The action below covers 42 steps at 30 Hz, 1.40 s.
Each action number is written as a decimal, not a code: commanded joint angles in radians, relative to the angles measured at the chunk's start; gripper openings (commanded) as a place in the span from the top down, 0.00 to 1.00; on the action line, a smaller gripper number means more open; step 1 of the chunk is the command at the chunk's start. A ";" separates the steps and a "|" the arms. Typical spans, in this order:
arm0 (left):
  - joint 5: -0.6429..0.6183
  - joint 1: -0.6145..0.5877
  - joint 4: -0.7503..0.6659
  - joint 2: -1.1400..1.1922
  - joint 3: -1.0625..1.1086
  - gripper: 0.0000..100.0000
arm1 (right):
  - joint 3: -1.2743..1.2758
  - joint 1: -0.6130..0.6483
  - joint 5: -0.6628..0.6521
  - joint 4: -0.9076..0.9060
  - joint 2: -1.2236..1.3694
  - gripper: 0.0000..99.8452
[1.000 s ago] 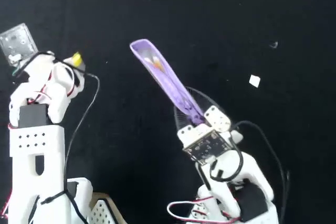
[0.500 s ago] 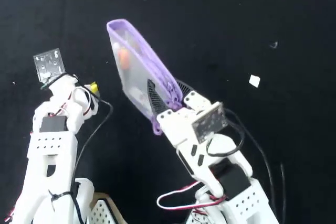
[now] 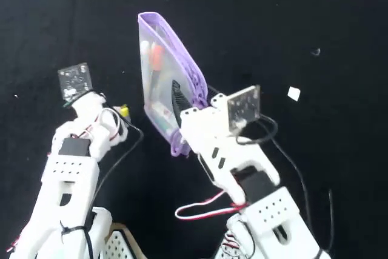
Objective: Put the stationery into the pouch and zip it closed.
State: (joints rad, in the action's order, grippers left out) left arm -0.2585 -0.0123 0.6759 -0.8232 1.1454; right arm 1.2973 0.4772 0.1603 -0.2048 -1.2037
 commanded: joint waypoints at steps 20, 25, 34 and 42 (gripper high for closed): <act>0.117 0.269 0.112 -1.005 0.424 0.81 | -0.421 0.002 0.017 0.224 0.519 0.99; 0.117 0.318 0.058 -0.939 0.420 0.81 | -0.510 0.060 0.017 0.224 0.642 0.99; 0.118 0.186 0.021 -0.922 0.446 0.82 | -0.512 0.077 0.003 0.121 0.657 0.99; 0.110 -0.073 -0.015 -0.994 0.424 0.82 | -0.492 0.087 -0.189 -0.138 0.490 0.99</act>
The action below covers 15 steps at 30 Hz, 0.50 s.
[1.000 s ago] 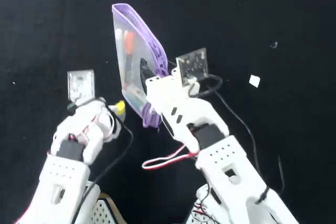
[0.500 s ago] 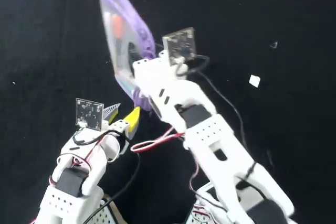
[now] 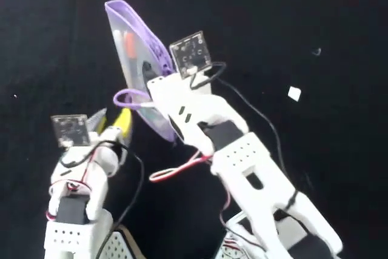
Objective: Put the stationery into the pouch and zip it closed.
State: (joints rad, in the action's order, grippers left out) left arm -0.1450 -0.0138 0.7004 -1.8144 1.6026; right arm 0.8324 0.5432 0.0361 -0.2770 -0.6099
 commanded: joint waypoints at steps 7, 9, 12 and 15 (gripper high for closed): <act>-0.003 -0.208 -0.123 -0.003 -0.024 0.82 | -0.058 0.034 -0.206 -0.244 -0.246 0.99; -0.003 -0.213 -0.129 -0.002 -0.024 0.82 | -0.084 0.034 -0.244 -0.319 -0.272 0.99; 0.000 -0.206 -0.129 -0.002 -0.024 0.82 | -0.113 0.034 -0.310 -0.431 -0.298 0.99; -0.003 -0.205 -0.129 0.005 -0.045 0.82 | -0.113 0.032 -0.361 -0.488 -0.318 0.99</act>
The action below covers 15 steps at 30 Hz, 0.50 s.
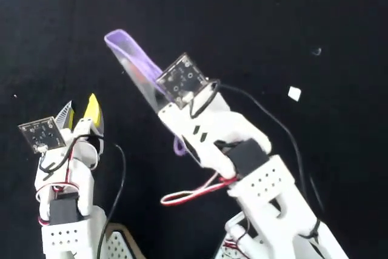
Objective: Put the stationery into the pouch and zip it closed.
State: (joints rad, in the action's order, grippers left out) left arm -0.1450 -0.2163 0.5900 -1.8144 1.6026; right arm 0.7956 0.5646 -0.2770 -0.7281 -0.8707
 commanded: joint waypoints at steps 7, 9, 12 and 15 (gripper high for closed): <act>-0.058 -0.008 0.135 0.008 -0.183 0.82 | -0.071 0.012 -0.110 -0.137 -0.088 0.99; -0.061 -0.010 0.141 0.017 -0.203 0.82 | -0.071 0.012 -0.123 -0.158 -0.091 0.99; -0.100 -0.012 0.115 0.091 -0.216 0.82 | -0.071 0.012 -0.120 -0.163 -0.082 0.98; -0.132 -0.082 0.052 0.209 -0.220 0.82 | -0.081 0.040 -0.126 -0.158 -0.038 0.98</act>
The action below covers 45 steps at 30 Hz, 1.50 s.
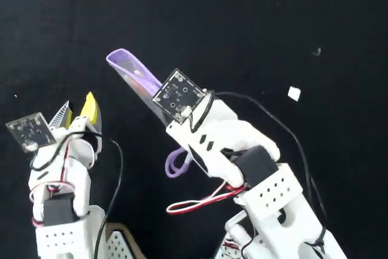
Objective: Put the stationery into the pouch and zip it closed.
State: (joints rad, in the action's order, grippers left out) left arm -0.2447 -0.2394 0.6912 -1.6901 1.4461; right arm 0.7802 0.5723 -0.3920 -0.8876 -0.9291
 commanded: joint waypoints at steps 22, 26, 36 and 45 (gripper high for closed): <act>-0.038 -0.516 0.009 0.103 0.084 0.82 | -0.420 -0.063 -0.333 -0.089 0.575 0.99; -0.038 -0.516 0.018 -0.003 0.130 0.82 | -0.536 -0.141 -0.396 -0.186 0.575 0.99; -0.038 -0.516 0.094 -0.129 0.151 0.82 | -0.700 -0.204 -0.503 -0.239 0.581 0.99; -0.038 -0.521 0.092 -0.129 0.151 0.82 | -0.728 -0.140 -0.485 -0.302 0.832 0.99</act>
State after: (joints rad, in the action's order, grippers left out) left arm -0.2770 -0.7549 0.7833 -1.8082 1.6195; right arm 0.0806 0.4081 -0.9168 -1.1960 -0.1695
